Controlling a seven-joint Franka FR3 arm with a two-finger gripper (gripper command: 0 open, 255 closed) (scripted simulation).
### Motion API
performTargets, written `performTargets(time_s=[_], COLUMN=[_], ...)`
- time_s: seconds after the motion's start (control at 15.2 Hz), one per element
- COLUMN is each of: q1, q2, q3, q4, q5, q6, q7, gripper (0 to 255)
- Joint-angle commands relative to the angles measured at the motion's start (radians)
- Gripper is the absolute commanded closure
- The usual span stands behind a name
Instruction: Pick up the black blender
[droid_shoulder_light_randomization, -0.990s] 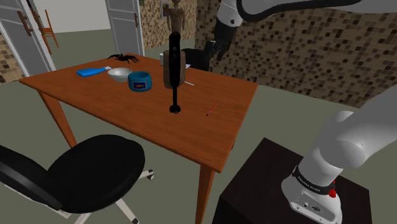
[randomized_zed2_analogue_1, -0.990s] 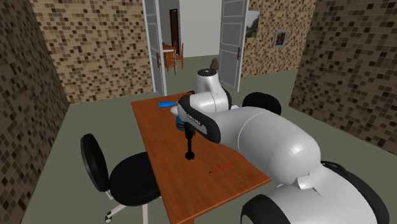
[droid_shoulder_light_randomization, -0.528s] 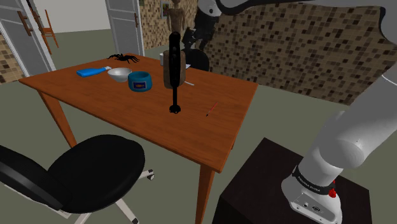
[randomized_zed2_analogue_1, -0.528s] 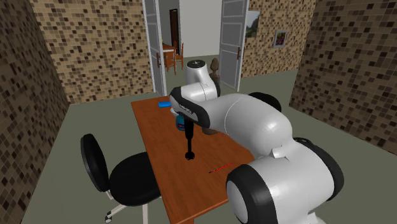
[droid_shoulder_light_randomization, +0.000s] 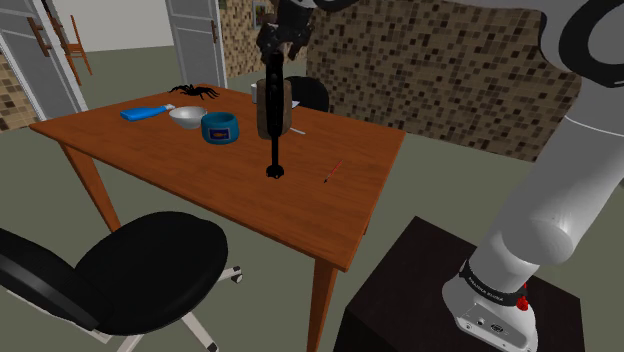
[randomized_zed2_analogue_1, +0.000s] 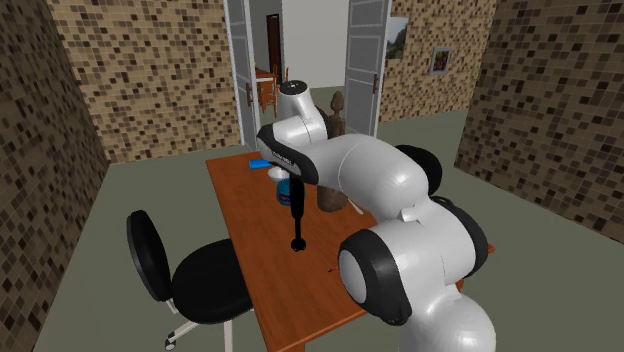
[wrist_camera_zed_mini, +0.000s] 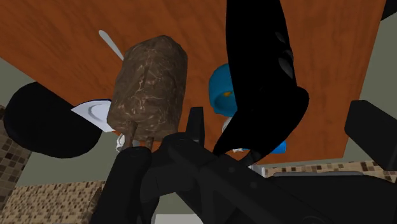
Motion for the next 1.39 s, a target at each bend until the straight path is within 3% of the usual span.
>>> performTargets(time_s=[0.0, 0.46, 0.53, 1.12, 1.32], q1=[0.001, -0.001, -0.002, -0.001, 0.000], q2=[0.009, -0.002, -0.003, -0.002, 0.003], q3=[0.001, -0.001, -0.002, -0.001, 0.000], q4=[-0.003, -0.091, -0.093, -0.091, -0.045], q5=[-0.008, -0.014, -0.013, -0.014, -0.010], q6=[0.017, 0.093, 0.094, 0.093, 0.053], q7=[0.010, 0.024, 0.022, 0.024, 0.016], gripper=[0, 0, 255, 255, 255])
